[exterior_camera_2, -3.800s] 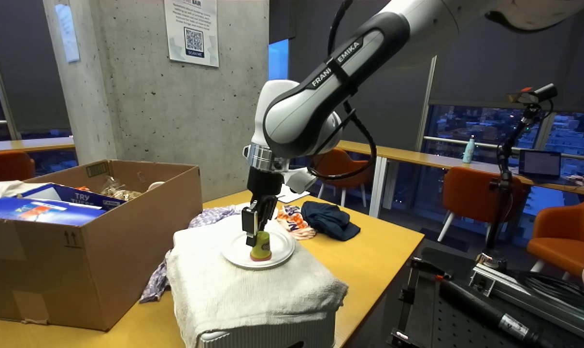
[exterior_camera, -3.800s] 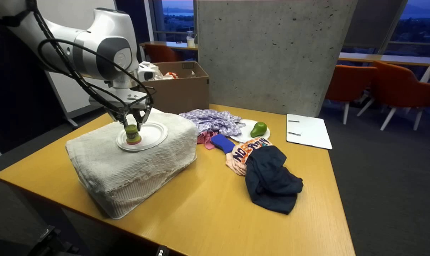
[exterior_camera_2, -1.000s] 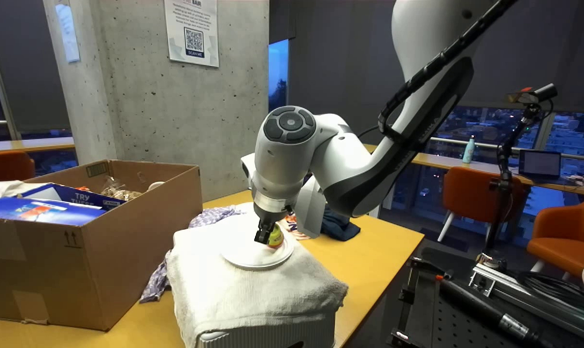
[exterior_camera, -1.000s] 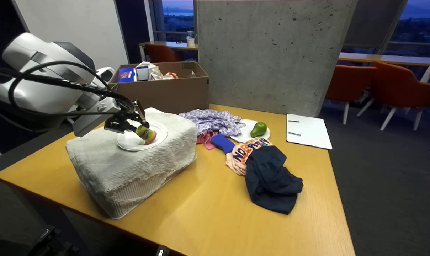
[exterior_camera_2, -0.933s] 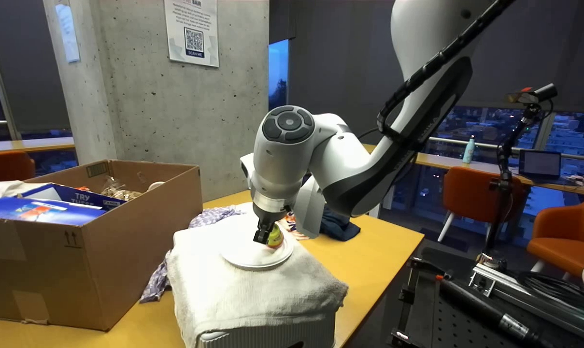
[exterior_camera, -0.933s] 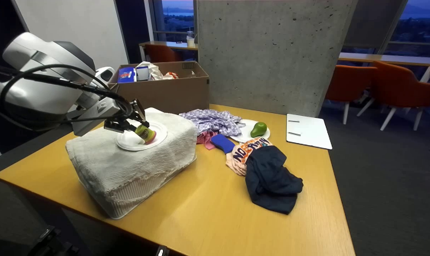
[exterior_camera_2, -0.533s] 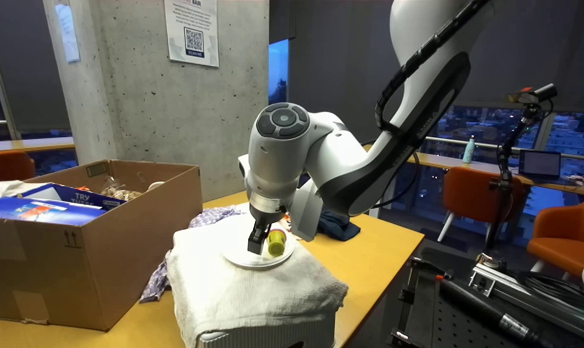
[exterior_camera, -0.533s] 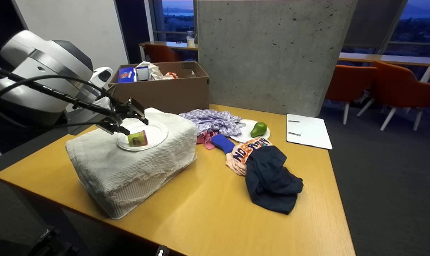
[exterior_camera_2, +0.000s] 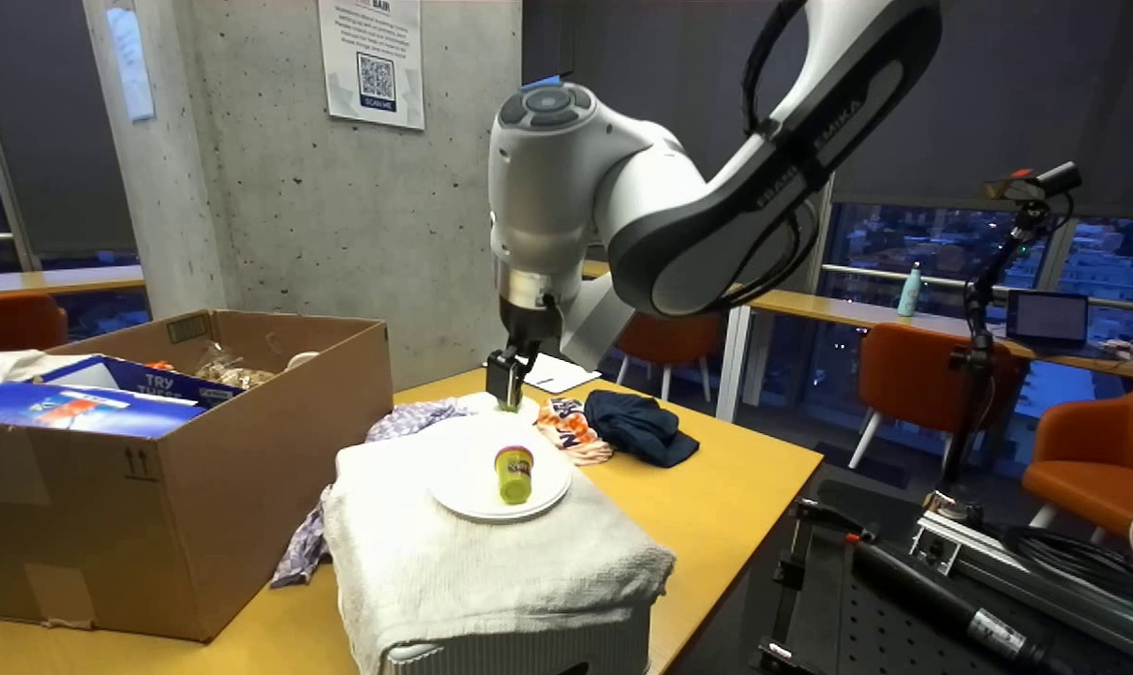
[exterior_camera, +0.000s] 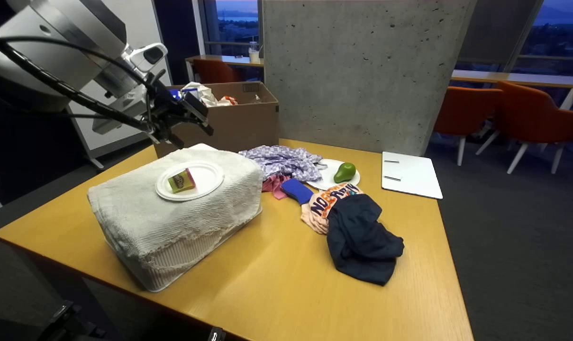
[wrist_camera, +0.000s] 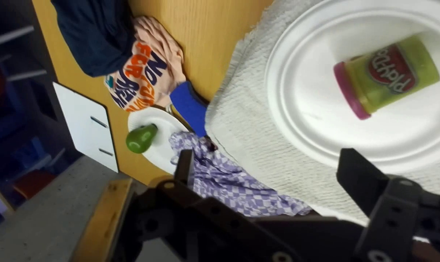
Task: Flip over the bottle
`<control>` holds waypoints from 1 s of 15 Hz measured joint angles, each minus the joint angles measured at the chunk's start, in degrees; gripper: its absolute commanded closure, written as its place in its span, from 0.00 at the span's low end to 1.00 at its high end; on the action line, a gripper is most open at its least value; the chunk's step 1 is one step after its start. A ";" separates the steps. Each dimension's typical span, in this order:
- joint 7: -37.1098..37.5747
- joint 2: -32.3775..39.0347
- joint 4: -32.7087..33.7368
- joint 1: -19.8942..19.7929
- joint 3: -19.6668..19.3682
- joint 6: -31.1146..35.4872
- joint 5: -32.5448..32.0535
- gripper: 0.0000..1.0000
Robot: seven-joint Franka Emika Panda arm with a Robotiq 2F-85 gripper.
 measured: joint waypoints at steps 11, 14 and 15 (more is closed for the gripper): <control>-19.18 -2.07 4.62 -12.45 10.33 -5.87 45.53 0.00; -19.72 0.81 5.92 -12.55 11.49 -6.54 50.25 0.00; -19.72 1.79 6.38 -12.52 11.73 -6.86 50.61 0.00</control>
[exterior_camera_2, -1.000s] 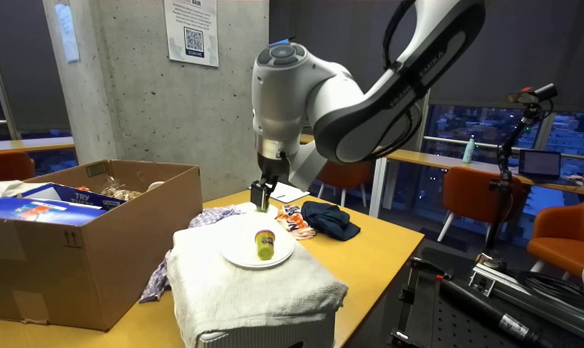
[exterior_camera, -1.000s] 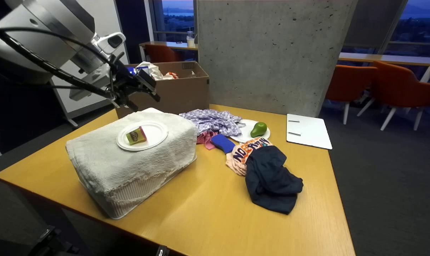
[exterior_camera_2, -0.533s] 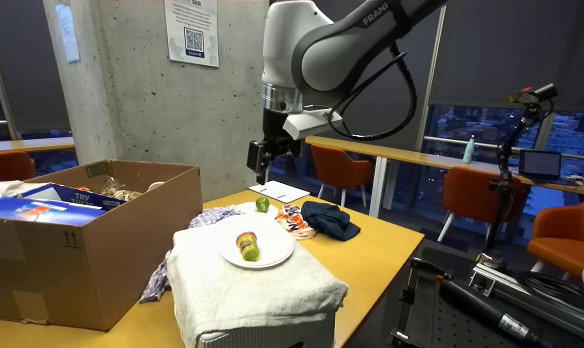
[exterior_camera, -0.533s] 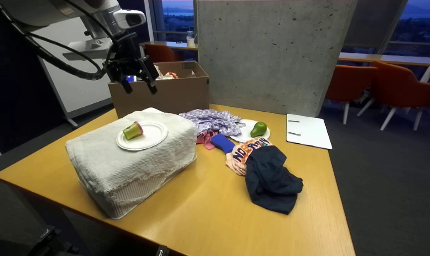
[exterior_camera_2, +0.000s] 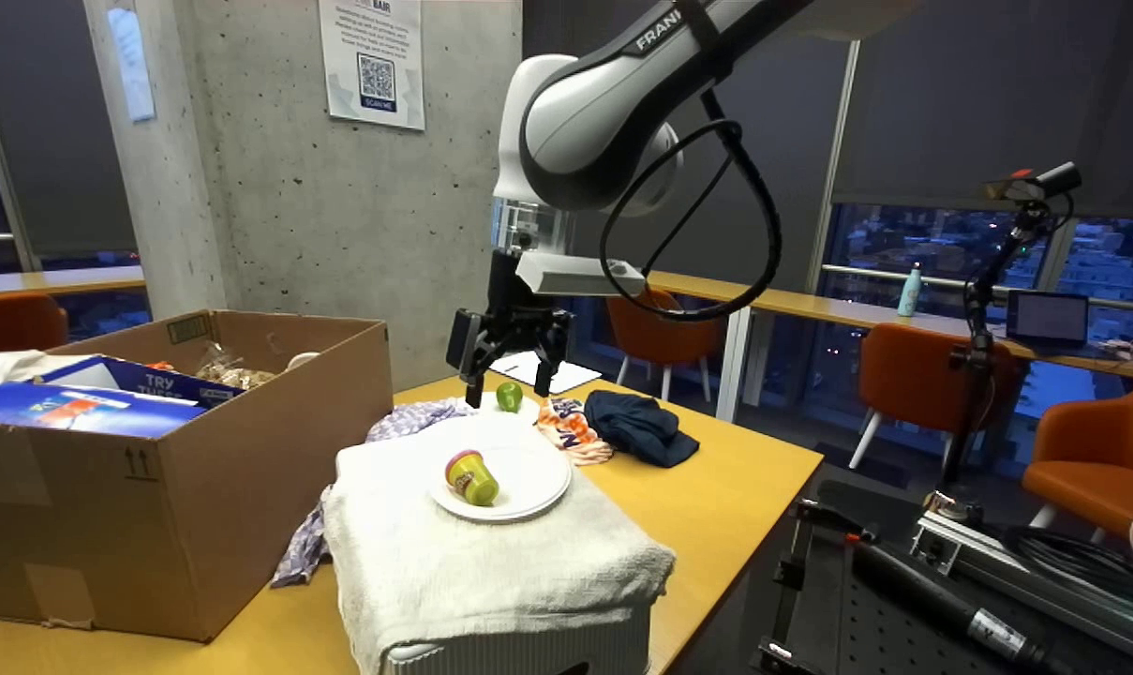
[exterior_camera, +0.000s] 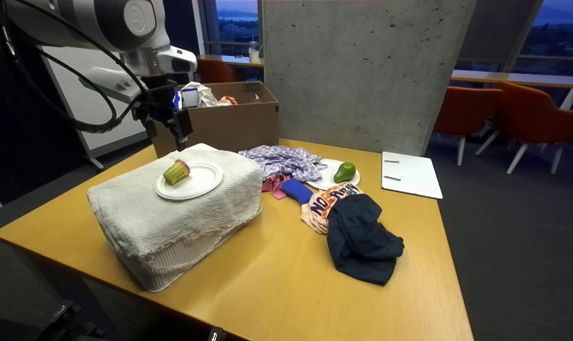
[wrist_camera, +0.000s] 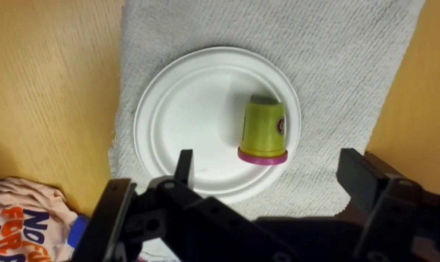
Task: Flip over the bottle
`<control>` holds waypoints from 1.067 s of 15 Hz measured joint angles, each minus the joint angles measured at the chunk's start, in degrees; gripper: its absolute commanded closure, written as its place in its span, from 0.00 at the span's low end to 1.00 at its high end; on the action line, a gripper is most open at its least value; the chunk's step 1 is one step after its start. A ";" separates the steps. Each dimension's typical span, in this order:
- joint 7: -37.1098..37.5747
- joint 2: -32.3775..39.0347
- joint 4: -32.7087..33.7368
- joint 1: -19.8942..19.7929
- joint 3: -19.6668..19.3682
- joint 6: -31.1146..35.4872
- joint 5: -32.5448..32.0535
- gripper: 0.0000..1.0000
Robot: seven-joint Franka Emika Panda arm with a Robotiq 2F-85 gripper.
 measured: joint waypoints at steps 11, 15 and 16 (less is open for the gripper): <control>0.02 8.33 3.93 0.30 -0.13 -1.28 -0.18 0.00; 0.05 10.28 5.74 1.01 -0.82 -0.96 -0.90 0.00; 0.05 10.82 6.22 1.22 -0.96 -0.91 -0.97 0.00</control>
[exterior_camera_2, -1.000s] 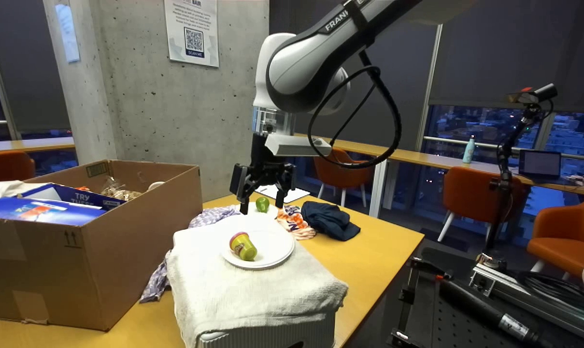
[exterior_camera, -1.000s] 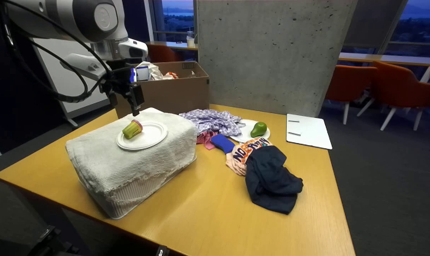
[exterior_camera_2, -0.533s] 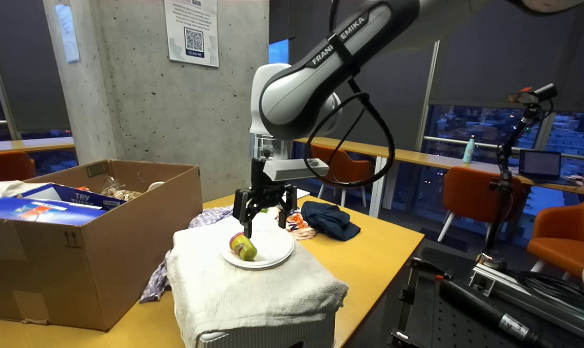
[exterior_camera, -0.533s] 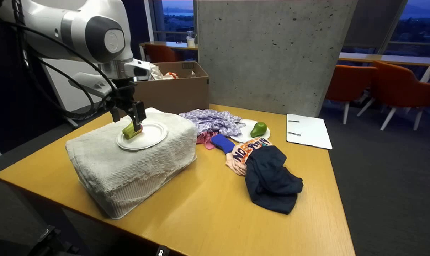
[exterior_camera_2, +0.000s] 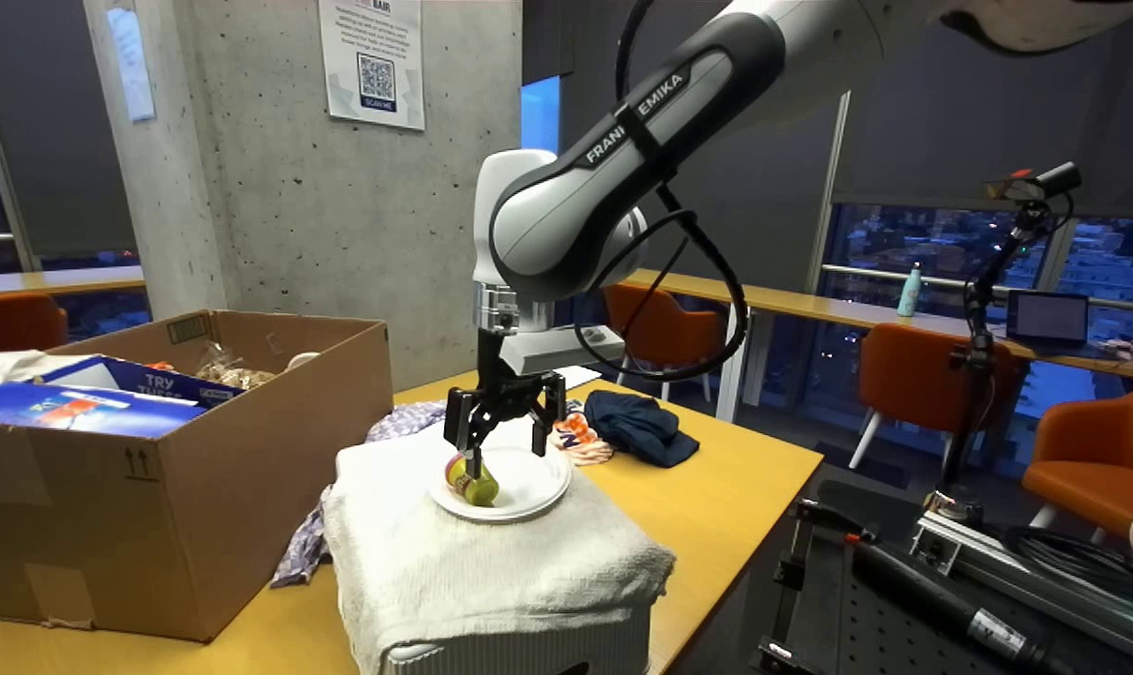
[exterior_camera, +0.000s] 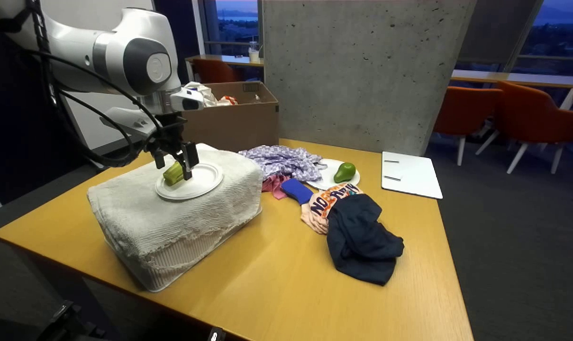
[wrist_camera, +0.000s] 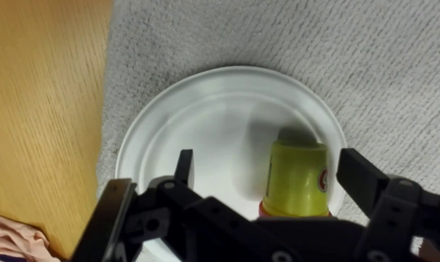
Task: Flip over the bottle
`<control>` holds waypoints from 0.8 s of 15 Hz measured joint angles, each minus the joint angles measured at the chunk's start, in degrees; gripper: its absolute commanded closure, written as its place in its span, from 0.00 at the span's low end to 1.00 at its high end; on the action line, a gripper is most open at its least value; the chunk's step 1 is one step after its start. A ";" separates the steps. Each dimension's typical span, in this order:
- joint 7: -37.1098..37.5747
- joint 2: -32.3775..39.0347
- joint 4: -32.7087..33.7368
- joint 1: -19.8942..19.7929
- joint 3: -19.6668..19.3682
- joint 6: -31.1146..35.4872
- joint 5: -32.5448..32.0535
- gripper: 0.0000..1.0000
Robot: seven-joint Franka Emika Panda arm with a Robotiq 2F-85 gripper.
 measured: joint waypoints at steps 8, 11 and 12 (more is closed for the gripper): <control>0.05 4.20 2.93 2.01 -0.97 3.67 -0.19 0.00; 0.04 4.51 3.35 2.25 -1.19 4.32 -0.19 0.00; 0.04 4.51 3.54 2.25 -1.26 4.36 -0.19 0.00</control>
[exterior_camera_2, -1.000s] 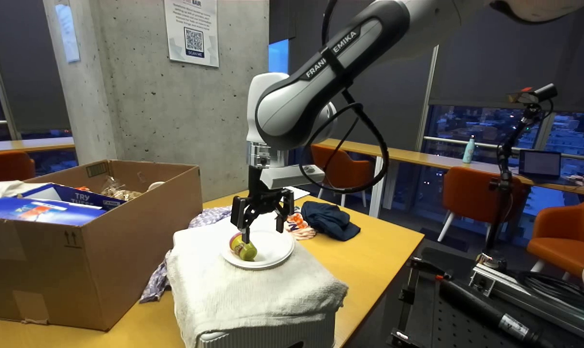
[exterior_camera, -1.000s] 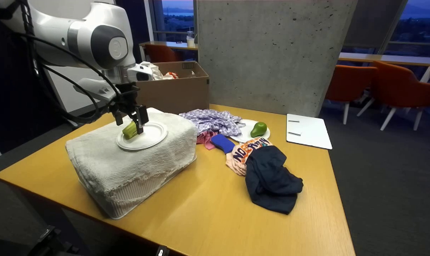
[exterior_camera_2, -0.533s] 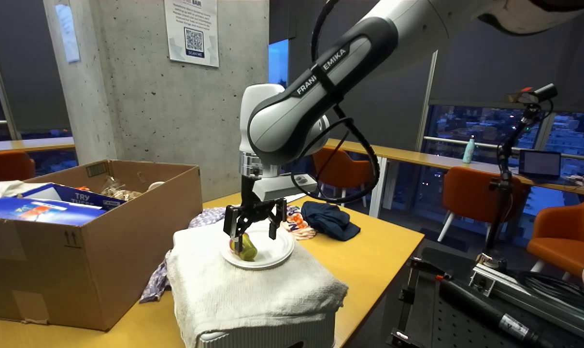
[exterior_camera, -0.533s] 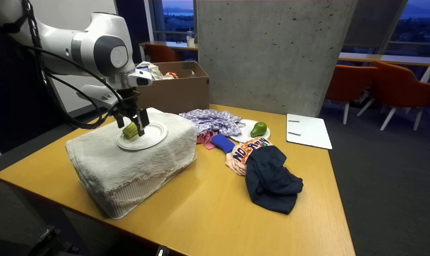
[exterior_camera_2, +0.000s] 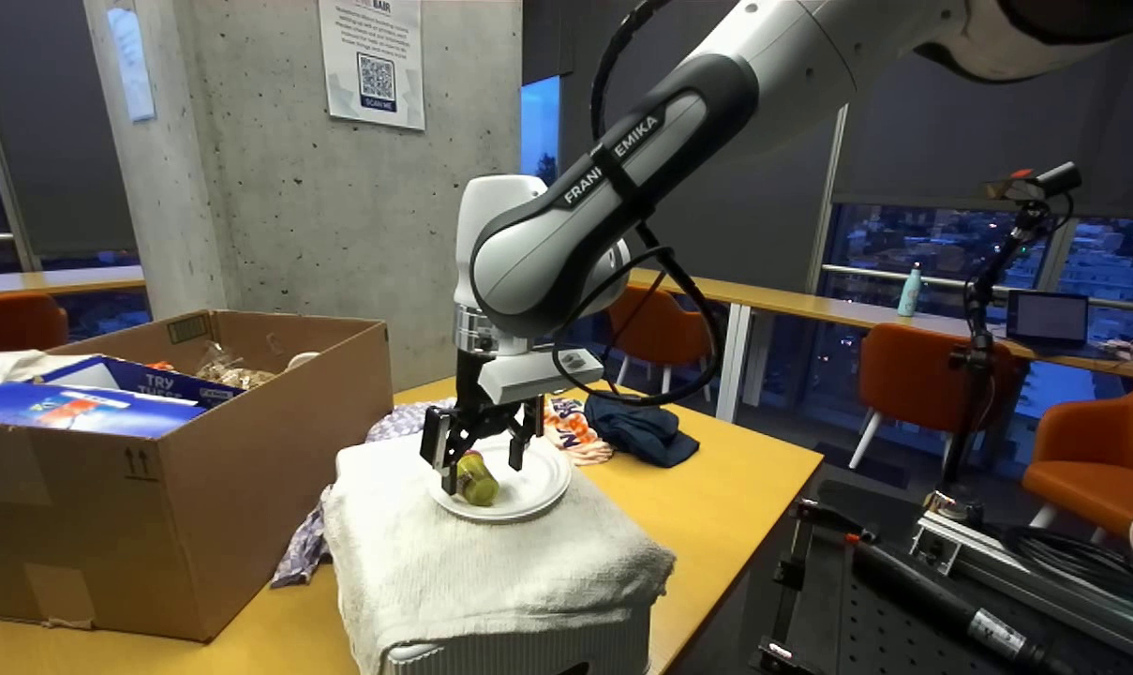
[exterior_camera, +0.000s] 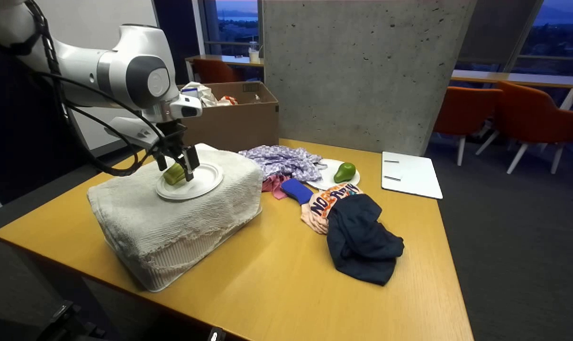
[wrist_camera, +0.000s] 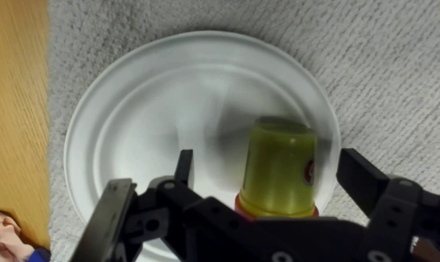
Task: Flip over the bottle
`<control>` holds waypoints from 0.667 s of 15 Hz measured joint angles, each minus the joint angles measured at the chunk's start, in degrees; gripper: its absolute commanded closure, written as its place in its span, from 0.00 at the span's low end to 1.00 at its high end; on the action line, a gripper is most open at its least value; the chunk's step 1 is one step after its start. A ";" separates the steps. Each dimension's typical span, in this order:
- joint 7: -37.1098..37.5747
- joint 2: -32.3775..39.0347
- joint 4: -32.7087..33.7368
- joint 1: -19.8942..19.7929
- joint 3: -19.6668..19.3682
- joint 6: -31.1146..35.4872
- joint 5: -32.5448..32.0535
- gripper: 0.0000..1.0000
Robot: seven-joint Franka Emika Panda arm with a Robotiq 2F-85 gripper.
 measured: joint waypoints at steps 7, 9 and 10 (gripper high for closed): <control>0.00 -0.02 0.83 0.01 -0.57 0.03 -0.04 0.35; 0.00 -0.01 0.83 0.13 -0.59 0.03 -0.11 0.51; 0.00 -0.01 0.83 0.21 -0.61 0.03 -0.16 0.58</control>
